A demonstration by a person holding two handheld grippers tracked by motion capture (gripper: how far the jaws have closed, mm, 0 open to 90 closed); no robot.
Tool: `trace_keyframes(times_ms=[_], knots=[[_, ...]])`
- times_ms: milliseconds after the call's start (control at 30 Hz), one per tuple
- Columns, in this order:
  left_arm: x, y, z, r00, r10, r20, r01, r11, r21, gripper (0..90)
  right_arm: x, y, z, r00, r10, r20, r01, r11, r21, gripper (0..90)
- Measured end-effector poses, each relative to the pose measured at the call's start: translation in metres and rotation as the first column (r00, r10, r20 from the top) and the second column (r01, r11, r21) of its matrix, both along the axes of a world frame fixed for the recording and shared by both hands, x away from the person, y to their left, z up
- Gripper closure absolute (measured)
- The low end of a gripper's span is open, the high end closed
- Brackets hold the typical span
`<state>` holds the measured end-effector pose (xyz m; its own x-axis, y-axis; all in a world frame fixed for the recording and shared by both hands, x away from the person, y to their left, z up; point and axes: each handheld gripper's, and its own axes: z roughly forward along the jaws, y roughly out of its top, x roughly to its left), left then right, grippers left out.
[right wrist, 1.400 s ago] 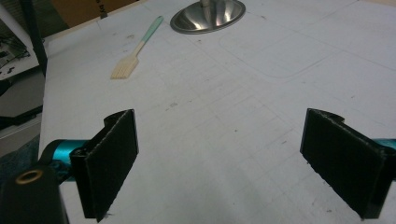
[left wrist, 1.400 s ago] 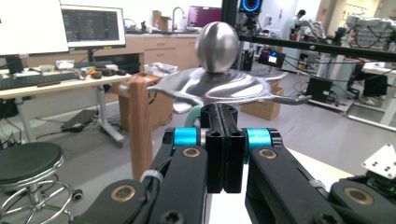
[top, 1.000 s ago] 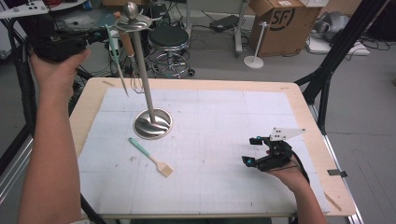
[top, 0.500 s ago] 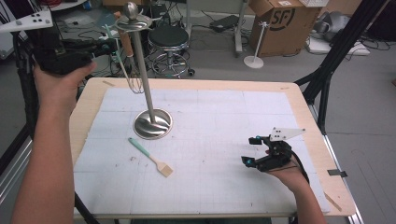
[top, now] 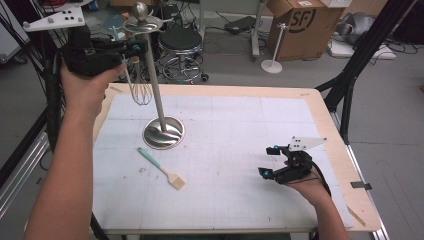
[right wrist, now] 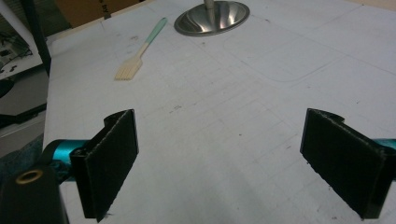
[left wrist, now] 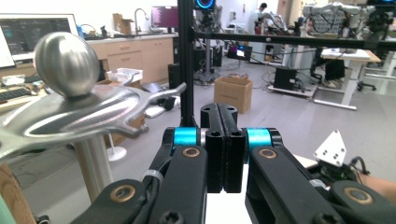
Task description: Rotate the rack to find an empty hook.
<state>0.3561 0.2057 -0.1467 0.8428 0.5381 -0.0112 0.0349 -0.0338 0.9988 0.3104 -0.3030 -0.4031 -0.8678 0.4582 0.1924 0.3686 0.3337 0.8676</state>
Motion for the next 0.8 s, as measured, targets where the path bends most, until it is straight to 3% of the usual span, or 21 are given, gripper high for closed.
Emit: trace_keyframes(times_ms=[400,633,800], knots=[[0.004,0.011,0.0,0.998,0.062,0.007,-0.062,0.9979,-0.019,89.8,0.0,-0.001,-0.001,1.0,-0.003,-0.009,0.003,1.0,0.003,11.2],[0.01,0.027,-0.002,0.9945,0.104,-0.014,-0.105,0.9934,-0.046,89.8,0.0,-0.002,0.0,1.0,-0.005,-0.008,0.005,1.0,0.003,11.2],[0.014,0.033,-0.003,0.991,0.132,-0.022,-0.133,0.9902,-0.042,89.8,0.001,-0.002,-0.001,1.0,-0.005,-0.008,0.005,1.0,-0.004,11.2]])
